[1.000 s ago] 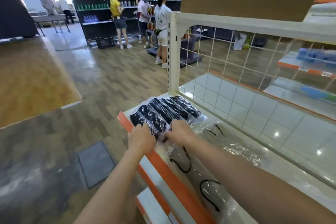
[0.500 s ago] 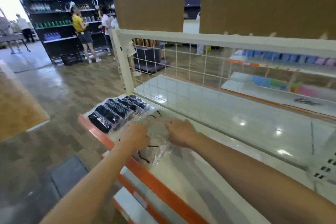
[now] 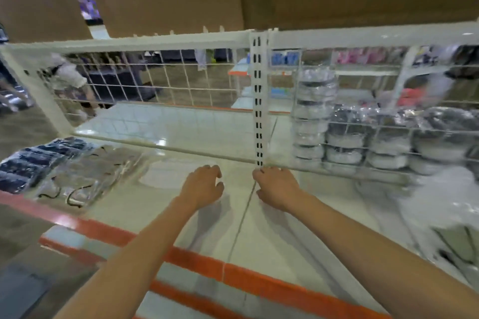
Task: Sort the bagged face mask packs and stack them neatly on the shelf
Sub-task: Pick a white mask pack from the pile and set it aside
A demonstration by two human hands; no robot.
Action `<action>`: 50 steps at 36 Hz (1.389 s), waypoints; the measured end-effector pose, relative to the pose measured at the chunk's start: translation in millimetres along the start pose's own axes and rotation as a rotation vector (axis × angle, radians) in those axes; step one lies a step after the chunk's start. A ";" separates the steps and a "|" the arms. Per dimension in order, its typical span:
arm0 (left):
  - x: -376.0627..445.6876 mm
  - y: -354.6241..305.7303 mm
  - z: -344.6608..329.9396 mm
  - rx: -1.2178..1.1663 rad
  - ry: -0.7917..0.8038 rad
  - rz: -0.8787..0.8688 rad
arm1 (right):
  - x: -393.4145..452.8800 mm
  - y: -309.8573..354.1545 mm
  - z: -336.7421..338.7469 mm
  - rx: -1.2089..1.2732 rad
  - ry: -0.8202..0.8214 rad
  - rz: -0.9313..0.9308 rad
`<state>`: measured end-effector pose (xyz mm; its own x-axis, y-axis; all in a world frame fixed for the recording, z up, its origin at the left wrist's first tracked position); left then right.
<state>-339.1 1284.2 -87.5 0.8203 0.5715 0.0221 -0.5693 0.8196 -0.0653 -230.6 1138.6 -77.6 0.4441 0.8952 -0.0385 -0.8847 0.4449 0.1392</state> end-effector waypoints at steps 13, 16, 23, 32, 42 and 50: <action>-23.0 -199.3 -41.2 -0.198 0.114 -0.234 | -186.2 -186.2 -15.0 0.067 -0.058 -0.646; -28.4 -224.4 -45.3 -0.239 0.132 -0.258 | -216.0 -209.9 -19.4 0.093 -0.118 -0.823; -40.7 -267.6 -48.9 -0.336 0.183 -0.270 | -256.7 -237.7 -28.7 0.177 -0.121 -1.054; -58.2 -299.2 -63.5 -0.625 0.316 -0.162 | -244.5 -231.4 -29.0 0.285 -0.258 -0.974; -81.1 -309.6 -60.5 -1.232 0.577 -0.034 | -204.4 -192.7 -24.2 1.188 -0.371 -0.545; -64.8 -275.7 -51.9 -1.269 0.406 0.185 | -214.8 -234.6 -36.1 0.479 -0.307 -0.802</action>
<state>-232.5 1019.1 -122.8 0.8216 0.4354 -0.3680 -0.4097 0.0022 -0.9122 -123.5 843.0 -137.7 0.9654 0.2564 -0.0478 -0.1837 0.7986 0.5731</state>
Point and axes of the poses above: each hand's wrist, its own x-axis towards the middle knuckle, its own z-axis out of the back of the hand, y = z × x, the point moved 2 cm from there along x, towards the middle knuckle, and after that the axes turned 8 degrees about x, right-handed, at the moved point
